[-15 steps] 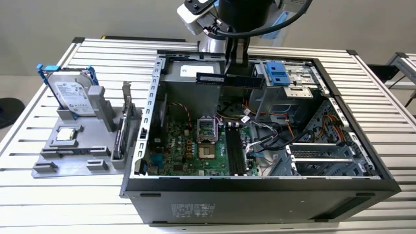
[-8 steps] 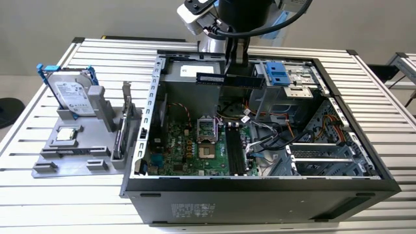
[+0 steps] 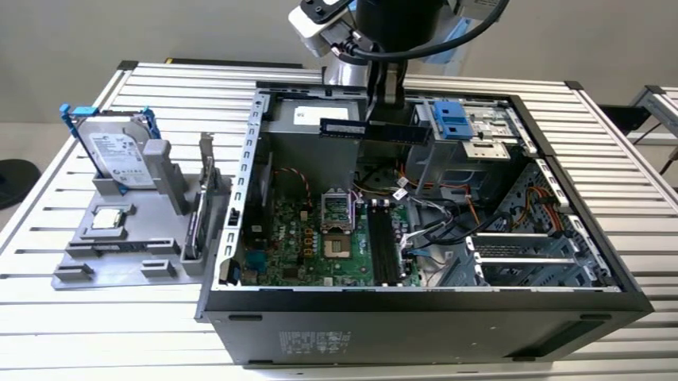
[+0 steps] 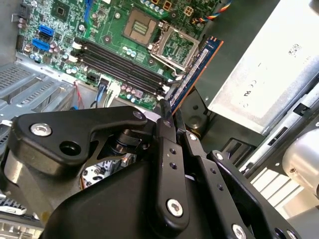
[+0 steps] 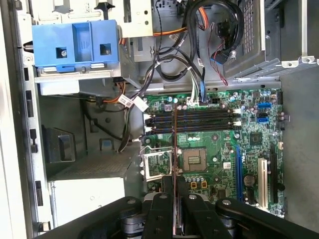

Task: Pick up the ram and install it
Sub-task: 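Insert the ram into the slot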

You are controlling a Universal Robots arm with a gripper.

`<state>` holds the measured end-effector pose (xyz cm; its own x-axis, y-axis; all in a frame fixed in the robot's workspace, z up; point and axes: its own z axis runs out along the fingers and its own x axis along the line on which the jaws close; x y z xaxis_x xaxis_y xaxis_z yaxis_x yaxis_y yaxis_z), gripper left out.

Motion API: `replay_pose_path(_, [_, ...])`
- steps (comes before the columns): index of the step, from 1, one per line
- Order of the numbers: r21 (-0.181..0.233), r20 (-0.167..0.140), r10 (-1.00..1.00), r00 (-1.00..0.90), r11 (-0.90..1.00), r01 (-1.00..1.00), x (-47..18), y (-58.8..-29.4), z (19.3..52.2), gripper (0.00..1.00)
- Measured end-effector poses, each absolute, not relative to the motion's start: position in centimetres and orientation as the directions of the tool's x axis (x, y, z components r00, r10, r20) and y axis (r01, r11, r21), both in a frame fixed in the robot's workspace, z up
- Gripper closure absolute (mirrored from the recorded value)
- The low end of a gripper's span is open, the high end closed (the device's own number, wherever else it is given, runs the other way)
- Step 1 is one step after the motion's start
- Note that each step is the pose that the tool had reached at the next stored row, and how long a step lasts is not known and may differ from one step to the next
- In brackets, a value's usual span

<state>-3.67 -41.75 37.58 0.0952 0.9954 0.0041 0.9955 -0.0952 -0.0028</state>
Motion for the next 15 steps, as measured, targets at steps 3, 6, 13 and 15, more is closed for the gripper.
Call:
replay_pose_path(3, [-0.003,0.004,0.992,0.129,-0.129,0.992,-3.67,-41.75,37.58,1.0])
replay_pose_path(6, [-0.003,0.004,0.988,0.155,-0.155,0.988,-3.67,-41.75,37.58,1.0])
replay_pose_path(13, [-0.003,0.004,0.979,0.203,-0.203,0.979,-3.67,-41.74,37.57,1.0])
replay_pose_path(15, [-0.003,0.004,0.977,0.214,-0.214,0.977,-3.66,-41.74,37.57,1.0])
